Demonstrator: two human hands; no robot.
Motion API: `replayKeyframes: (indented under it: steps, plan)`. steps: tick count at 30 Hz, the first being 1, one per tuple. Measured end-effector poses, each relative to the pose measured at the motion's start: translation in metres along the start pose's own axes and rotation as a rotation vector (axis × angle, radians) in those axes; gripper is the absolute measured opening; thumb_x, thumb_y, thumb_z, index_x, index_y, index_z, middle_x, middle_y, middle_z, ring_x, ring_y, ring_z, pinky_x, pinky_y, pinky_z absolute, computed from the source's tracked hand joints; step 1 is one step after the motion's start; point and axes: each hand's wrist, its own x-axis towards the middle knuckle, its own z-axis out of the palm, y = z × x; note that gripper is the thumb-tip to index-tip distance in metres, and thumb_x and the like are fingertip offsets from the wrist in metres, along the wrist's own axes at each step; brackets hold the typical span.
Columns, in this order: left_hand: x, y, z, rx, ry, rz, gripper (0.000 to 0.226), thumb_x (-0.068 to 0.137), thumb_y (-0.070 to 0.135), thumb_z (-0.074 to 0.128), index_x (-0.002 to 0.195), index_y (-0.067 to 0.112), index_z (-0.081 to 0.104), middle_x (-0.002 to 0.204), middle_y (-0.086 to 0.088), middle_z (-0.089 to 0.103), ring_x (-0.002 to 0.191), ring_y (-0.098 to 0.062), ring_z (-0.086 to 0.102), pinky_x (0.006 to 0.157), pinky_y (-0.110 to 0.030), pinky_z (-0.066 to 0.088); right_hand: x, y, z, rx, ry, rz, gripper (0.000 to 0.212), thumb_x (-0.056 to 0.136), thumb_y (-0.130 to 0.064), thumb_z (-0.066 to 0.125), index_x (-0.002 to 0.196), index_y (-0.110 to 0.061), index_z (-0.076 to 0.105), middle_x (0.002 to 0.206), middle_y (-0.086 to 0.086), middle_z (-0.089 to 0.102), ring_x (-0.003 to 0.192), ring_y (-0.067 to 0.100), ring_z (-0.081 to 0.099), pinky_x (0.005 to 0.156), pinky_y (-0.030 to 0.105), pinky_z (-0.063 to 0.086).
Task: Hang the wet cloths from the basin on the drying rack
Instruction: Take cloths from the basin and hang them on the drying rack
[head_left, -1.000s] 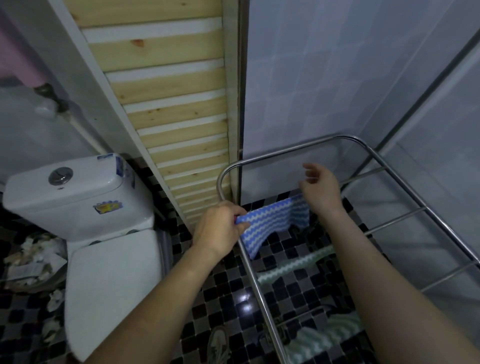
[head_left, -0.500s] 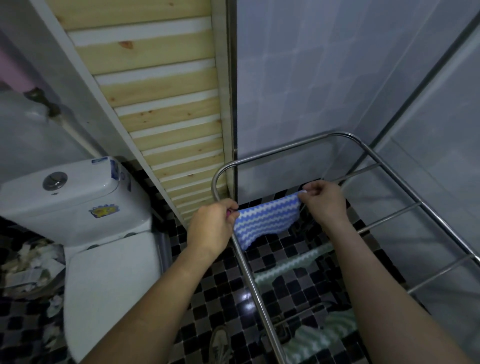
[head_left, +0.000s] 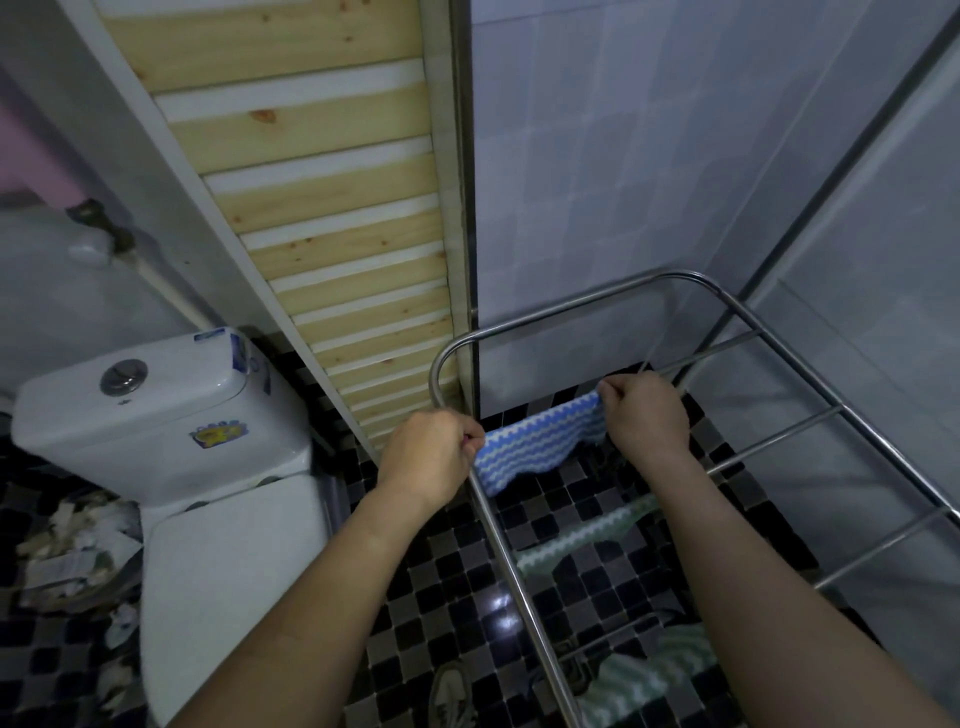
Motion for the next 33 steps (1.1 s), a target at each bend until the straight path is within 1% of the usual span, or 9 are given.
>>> replayKeyframes:
  steps: [4,8,12,15,18,21,25,30,33]
  plan:
    - [-0.004,0.004,-0.004,-0.12,-0.025,-0.049,0.022,0.089,0.026,0.065,0.11,0.025,0.071,0.103,0.004,0.07,0.091,-0.015,0.064,0.074,-0.02,0.043,-0.007,-0.009,-0.015,0.046,-0.023,0.051,0.04,0.099,-0.035,0.043,0.082,-0.009,0.068,0.085,0.018,0.068,0.082,0.036,0.062,0.061,0.033,0.038]
    - [-0.013,0.008,-0.033,-0.756,0.035,-0.29,0.019,0.09,0.006,0.062,0.094,0.022,0.07,0.083,-0.002,0.069,0.068,-0.006,0.059,0.063,-0.01,0.045,-0.022,-0.037,-0.049,0.321,-0.059,0.077,0.039,0.098,-0.034,0.047,0.075,-0.01,0.066,0.075,0.014,0.068,0.077,0.029,0.064,0.064,0.033,0.043]
    - [-0.04,0.022,-0.092,-1.377,-0.008,-0.417,0.019,0.095,0.002,0.051,0.099,0.009,0.068,0.072,-0.005,0.067,0.045,-0.007,0.058,0.043,-0.015,0.045,-0.066,-0.08,-0.082,0.896,-0.573,0.185,0.029,0.098,-0.033,0.05,0.1,-0.012,0.071,0.089,0.004,0.074,0.076,0.009,0.066,0.058,0.018,0.048]
    - [-0.054,0.036,-0.118,-1.546,-0.101,-0.338,0.021,0.096,0.002,0.048,0.105,0.007,0.066,0.074,-0.006,0.066,0.041,-0.008,0.057,0.04,-0.014,0.044,-0.092,-0.096,-0.084,0.991,-0.797,0.03,0.032,0.096,-0.036,0.052,0.119,-0.018,0.064,0.112,-0.001,0.072,0.105,0.007,0.066,0.076,0.026,0.057]
    - [-0.065,0.045,-0.13,-1.645,-0.087,-0.289,0.022,0.096,0.005,0.046,0.105,0.011,0.065,0.077,-0.005,0.065,0.049,-0.01,0.056,0.045,-0.018,0.048,-0.118,-0.117,-0.088,1.079,-0.893,-0.087,0.041,0.088,-0.031,0.061,0.128,-0.025,0.056,0.118,0.0,0.07,0.109,0.013,0.066,0.086,0.036,0.055]
    - [-0.075,0.048,-0.134,-1.694,0.053,-0.28,0.024,0.097,0.003,0.045,0.105,0.013,0.065,0.074,-0.004,0.063,0.057,-0.012,0.053,0.049,-0.021,0.048,-0.136,-0.131,-0.095,1.116,-0.783,-0.17,0.047,0.082,-0.019,0.072,0.126,-0.029,0.056,0.114,0.002,0.071,0.104,0.014,0.068,0.091,0.039,0.053]
    - [-0.087,0.047,-0.137,-1.708,0.137,-0.264,0.025,0.099,0.003,0.044,0.107,0.013,0.065,0.075,-0.005,0.063,0.052,-0.013,0.055,0.047,-0.021,0.05,-0.151,-0.135,-0.105,1.035,-0.664,-0.304,0.076,0.072,-0.017,0.084,0.137,-0.03,0.045,0.117,0.005,0.068,0.106,0.012,0.067,0.095,0.032,0.053]
    - [-0.102,0.051,-0.136,-1.549,0.223,-0.249,0.024,0.099,0.004,0.043,0.098,0.014,0.065,0.077,-0.002,0.066,0.064,-0.013,0.059,0.062,-0.025,0.051,-0.16,-0.142,-0.125,0.965,-0.381,-0.345,0.029,0.08,-0.011,0.077,0.103,-0.027,0.069,0.096,-0.008,0.073,0.09,0.002,0.068,0.082,0.017,0.054]
    - [-0.113,0.052,-0.134,-1.381,0.217,-0.297,0.009,0.089,0.03,0.063,0.093,0.023,0.06,0.092,0.0,0.069,0.085,-0.013,0.063,0.074,-0.029,0.05,-0.162,-0.138,-0.132,0.966,-0.228,-0.302,0.023,0.079,-0.014,0.077,0.091,-0.032,0.07,0.085,-0.013,0.072,0.082,-0.001,0.067,0.076,0.016,0.054]
